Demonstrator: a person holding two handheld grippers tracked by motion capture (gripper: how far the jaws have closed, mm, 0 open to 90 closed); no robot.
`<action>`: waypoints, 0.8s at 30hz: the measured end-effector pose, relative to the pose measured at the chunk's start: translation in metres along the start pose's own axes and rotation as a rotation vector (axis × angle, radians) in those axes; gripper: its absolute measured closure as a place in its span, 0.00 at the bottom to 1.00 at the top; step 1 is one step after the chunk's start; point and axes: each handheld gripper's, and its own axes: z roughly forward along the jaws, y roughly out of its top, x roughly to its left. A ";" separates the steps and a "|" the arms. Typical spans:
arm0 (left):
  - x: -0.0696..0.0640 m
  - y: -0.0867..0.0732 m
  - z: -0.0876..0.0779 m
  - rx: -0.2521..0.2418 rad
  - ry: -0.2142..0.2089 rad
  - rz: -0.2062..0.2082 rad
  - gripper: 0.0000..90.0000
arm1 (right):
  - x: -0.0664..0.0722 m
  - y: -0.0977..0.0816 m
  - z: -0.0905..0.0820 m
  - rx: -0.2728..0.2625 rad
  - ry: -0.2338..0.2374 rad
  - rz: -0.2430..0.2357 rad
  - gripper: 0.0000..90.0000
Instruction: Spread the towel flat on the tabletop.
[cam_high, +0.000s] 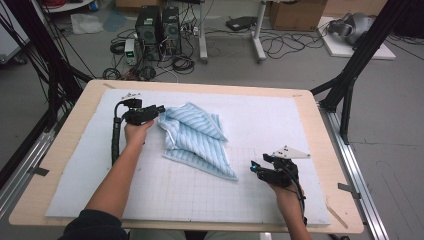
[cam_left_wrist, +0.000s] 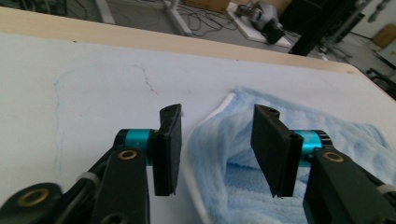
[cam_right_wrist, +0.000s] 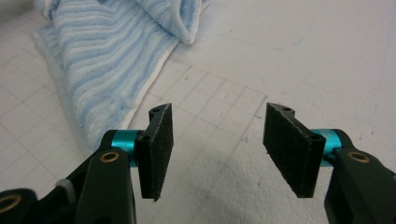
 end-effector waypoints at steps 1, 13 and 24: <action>0.000 0.000 -0.002 -0.002 -0.015 0.007 0.52 | 0.001 0.000 0.001 0.003 0.002 -0.003 0.47; -0.033 -0.021 -0.027 0.051 -0.214 0.150 0.42 | 0.010 0.013 0.032 0.026 0.061 -0.032 0.55; -0.046 -0.052 -0.053 0.129 -0.318 0.212 0.38 | 0.043 0.032 0.085 0.101 0.108 -0.102 0.56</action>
